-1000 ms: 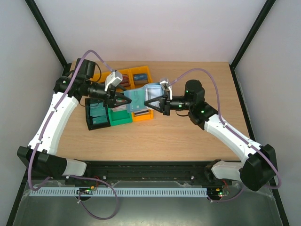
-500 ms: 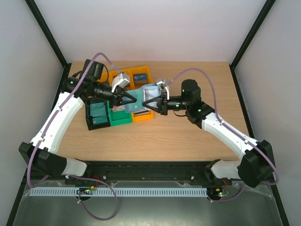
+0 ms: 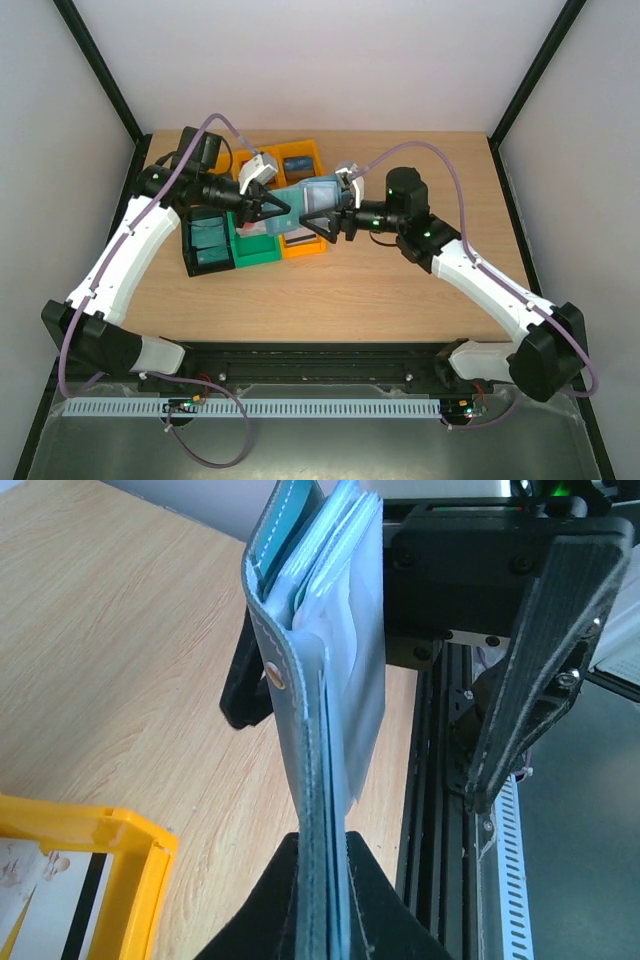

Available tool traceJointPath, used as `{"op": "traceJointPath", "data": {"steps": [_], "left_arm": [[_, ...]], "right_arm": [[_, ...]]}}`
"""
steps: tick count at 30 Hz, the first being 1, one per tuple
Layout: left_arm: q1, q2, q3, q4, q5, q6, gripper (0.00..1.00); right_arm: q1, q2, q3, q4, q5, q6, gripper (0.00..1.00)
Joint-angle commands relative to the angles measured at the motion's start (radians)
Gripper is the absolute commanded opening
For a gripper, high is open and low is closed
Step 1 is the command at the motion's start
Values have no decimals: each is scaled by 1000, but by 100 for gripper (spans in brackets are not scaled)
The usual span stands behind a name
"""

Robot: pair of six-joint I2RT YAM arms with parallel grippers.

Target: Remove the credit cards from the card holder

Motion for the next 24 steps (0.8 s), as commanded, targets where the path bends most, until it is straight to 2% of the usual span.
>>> {"op": "traceJointPath", "data": {"steps": [1,3,10,12,13,15,17,19,24], "left_arm": [[-8,-13,-7,2,37,5,2],[-7,-14,-1,-13,53,23,2],[-7,-17,19,-82,116,100,2],[-6,-19,24,-83,114,101,2],[-1,-22,29,-83,112,99,6],[25,-27,38,-92,118,105,28],[69,-41,42,-120,130,147,40],[110,-57,33,-123,132,156,44],[142,-73,15,-112,139,155,45]], "right_arm": [[25,65,25,133,-46,76,82],[34,93,39,151,-97,78,72],[34,87,16,225,-132,98,4],[33,84,12,229,-154,96,2],[30,79,8,235,-167,99,2],[18,62,-6,251,-180,103,2],[-1,44,-25,268,-191,113,2],[-19,29,-36,280,-220,123,2],[-22,13,-38,286,-269,127,2]]}}
